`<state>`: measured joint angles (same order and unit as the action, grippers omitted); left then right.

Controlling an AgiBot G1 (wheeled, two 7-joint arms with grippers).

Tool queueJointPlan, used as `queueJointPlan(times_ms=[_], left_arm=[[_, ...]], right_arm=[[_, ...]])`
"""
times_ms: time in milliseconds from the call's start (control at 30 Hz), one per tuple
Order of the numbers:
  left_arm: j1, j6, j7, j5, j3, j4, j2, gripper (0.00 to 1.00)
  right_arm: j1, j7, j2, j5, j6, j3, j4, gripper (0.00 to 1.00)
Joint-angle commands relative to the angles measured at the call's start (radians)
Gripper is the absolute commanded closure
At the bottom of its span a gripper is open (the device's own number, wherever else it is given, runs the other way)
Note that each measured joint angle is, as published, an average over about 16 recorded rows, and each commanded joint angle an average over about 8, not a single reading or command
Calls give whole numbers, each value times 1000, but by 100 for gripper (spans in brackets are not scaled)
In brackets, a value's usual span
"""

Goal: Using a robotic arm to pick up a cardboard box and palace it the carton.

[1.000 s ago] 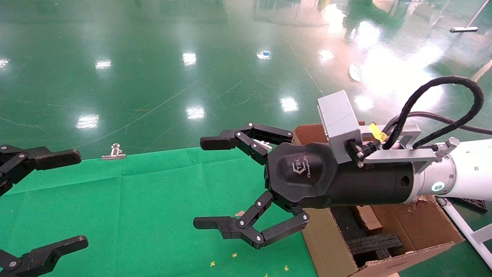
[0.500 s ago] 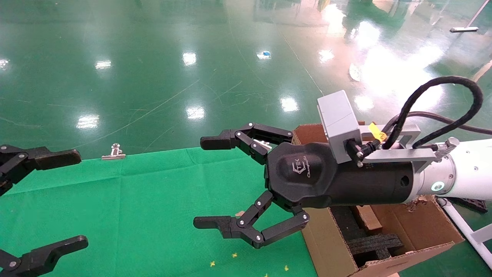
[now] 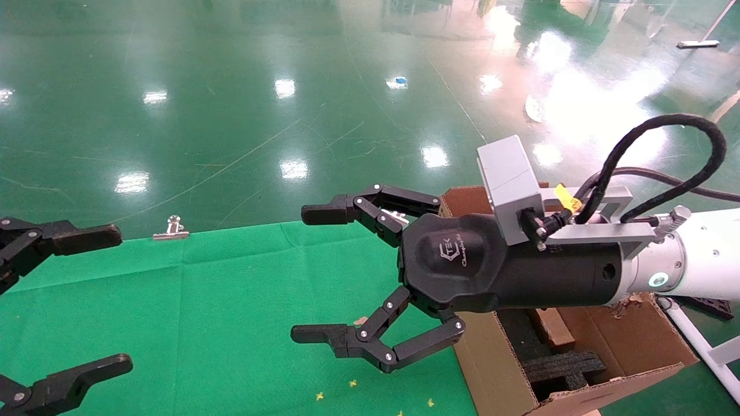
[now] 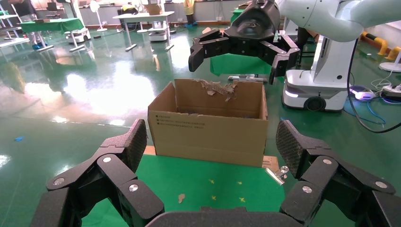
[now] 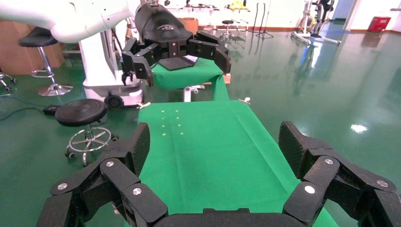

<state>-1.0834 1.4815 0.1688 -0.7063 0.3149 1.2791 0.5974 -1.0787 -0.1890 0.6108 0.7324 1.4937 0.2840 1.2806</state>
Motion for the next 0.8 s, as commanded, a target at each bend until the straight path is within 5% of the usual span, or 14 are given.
queueJointPlan(times_ms=[33, 800], left_arm=[[0, 0, 0, 0, 0, 0, 0, 20], [0, 0, 0, 0, 0, 0, 0, 17]], right_arm=[[0, 0, 0, 0, 0, 0, 0, 0], [0, 0, 0, 0, 0, 0, 0, 0]])
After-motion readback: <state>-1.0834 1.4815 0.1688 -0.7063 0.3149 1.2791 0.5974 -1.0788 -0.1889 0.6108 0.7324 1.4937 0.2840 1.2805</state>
